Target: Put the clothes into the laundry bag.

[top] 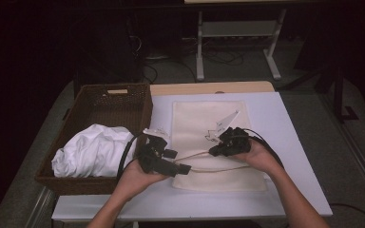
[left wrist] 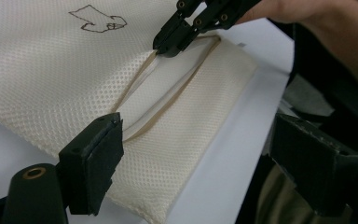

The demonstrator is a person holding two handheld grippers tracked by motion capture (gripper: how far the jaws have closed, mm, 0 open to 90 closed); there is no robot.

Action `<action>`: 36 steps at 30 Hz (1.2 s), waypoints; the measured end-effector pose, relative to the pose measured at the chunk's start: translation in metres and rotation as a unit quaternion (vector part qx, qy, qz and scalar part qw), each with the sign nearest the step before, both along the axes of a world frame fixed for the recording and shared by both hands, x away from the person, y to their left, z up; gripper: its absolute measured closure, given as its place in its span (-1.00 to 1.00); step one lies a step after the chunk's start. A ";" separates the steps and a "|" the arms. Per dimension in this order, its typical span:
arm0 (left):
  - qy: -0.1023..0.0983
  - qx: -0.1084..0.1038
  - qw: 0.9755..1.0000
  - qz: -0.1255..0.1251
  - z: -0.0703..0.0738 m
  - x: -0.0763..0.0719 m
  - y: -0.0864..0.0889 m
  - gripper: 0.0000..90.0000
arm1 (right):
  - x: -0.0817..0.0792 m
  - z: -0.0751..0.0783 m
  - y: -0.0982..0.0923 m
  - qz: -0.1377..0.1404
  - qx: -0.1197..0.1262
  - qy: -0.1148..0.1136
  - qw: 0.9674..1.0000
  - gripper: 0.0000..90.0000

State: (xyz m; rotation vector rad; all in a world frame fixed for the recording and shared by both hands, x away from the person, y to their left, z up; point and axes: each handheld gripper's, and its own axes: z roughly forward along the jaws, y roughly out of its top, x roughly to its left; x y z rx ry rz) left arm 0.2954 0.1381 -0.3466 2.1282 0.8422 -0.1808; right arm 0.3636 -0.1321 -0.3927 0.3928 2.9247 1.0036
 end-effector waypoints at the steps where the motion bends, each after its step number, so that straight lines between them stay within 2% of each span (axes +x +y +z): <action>1: 0.008 -0.006 1.000 -0.001 0.001 0.003 0.003 -0.63 | 0.000 0.001 0.000 0.000 0.000 0.000 1.000 0.94; 6: 0.030 -0.029 0.999 -0.002 0.011 0.014 0.018 -0.63 | 0.002 0.001 -0.001 0.001 -0.003 0.000 1.000 0.94; 9: 0.031 -0.030 0.999 0.000 0.018 0.020 0.027 -0.63 | 0.002 0.003 0.000 0.000 -0.004 -0.001 1.000 0.94; 13: 0.034 -0.042 0.999 0.009 0.026 0.027 0.041 -0.63 | 0.003 0.006 0.000 0.000 -0.006 -0.004 1.000 0.94; 17: 0.031 -0.049 0.998 0.024 0.033 0.032 0.057 -0.63 | 0.003 0.007 0.001 0.001 -0.010 -0.005 1.000 0.93; 21: 0.026 -0.041 0.998 0.036 0.039 0.034 0.068 -0.63 | 0.003 0.008 0.001 0.002 -0.011 -0.006 1.000 0.93; 22: 0.018 -0.034 0.998 0.045 0.043 0.035 0.076 -0.63 | 0.003 0.008 0.002 0.003 -0.011 -0.006 1.000 0.93; 25: 0.010 -0.021 0.998 0.057 0.046 0.035 0.085 -0.63 | 0.004 0.007 0.003 0.003 -0.013 -0.005 1.000 0.93; 27: -0.001 -0.011 0.997 0.074 0.051 0.035 0.102 -0.63 | 0.003 0.007 0.003 0.003 -0.014 -0.006 1.000 0.93; 28: -0.001 -0.011 0.997 0.074 0.051 0.035 0.102 -0.63 | 0.003 0.007 0.003 0.004 -0.014 -0.007 1.000 0.93; 30: -0.011 0.010 0.995 0.095 0.053 0.035 0.117 -0.63 | 0.003 0.007 0.002 0.003 -0.013 -0.007 1.000 0.93; 31: -0.011 0.010 0.995 0.095 0.053 0.035 0.117 -0.63 | 0.003 0.007 0.002 0.003 -0.013 -0.007 1.000 0.93; 33: -0.015 0.026 0.993 0.114 0.052 0.035 0.133 -0.63 | 0.003 0.007 0.002 0.002 -0.013 -0.006 1.000 0.93; 36: -0.019 0.044 0.991 0.127 0.051 0.035 0.143 -0.63 | 0.003 0.006 0.003 0.002 -0.015 -0.005 1.000 0.93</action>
